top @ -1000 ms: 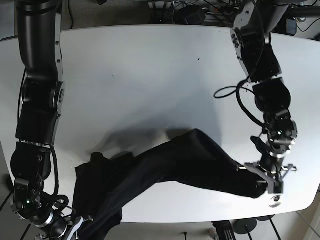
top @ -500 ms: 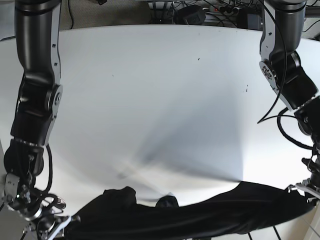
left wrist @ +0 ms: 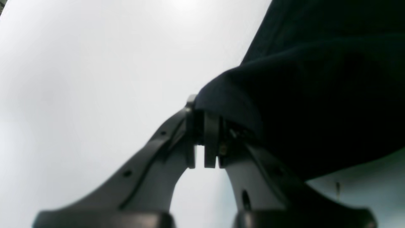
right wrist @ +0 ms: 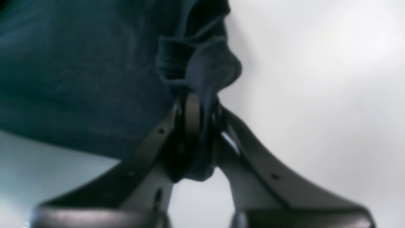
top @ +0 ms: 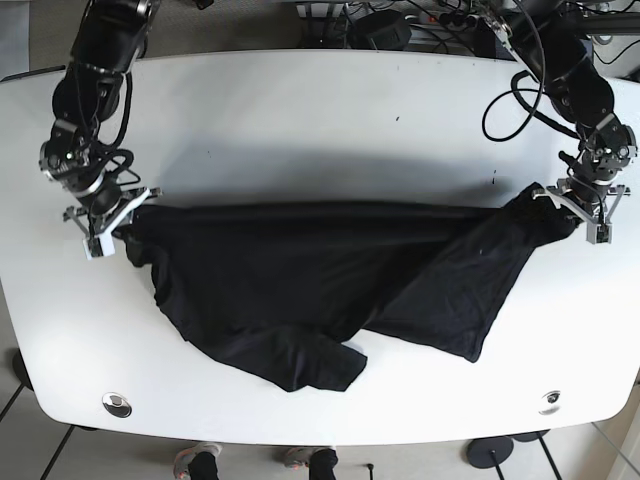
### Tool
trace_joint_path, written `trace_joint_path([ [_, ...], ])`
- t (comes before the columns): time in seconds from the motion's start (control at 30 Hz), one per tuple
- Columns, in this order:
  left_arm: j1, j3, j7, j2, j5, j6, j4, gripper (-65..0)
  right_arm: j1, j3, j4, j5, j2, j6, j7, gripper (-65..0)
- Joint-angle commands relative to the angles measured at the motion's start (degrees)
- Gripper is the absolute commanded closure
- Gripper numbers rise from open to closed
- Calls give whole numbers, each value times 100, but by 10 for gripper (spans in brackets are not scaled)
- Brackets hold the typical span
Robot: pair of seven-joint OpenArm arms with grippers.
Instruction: Fold the T-shirt properly
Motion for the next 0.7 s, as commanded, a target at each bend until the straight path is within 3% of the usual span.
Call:
trace_joint_path([
  [0.03,225,-74,-163,-63,-66,19,373,0,-307,198,271,32,-2,-59,135,-22],
  [0.13,656,-329,-154,86,-57,-122,584,0,-826,409,359,32,-187,-15,135,-22],
  [0.23,1105,-584,-145,201,-57,-394,769,0,-1143,664,377,32,-336,495,135,-27],
  [0.27,1193,-663,-145,245,-57,-394,848,0,-1204,743,482,32,-336,543,135,-33],
  [0.33,1333,-698,-145,262,-57,-434,988,0,-1310,814,834,32,-345,543,-85,-128],
  [0.43,1377,-716,-145,368,-57,-434,1032,0,-1345,822,1722,419,-336,543,-428,-463],
  [0.53,1368,-689,-145,368,-57,-434,1032,0,-967,726,1924,657,-310,543,-445,-650],
  [0.7,1360,-672,-145,376,-57,-434,1024,0,537,22,720,59,-301,543,-428,-650],
])
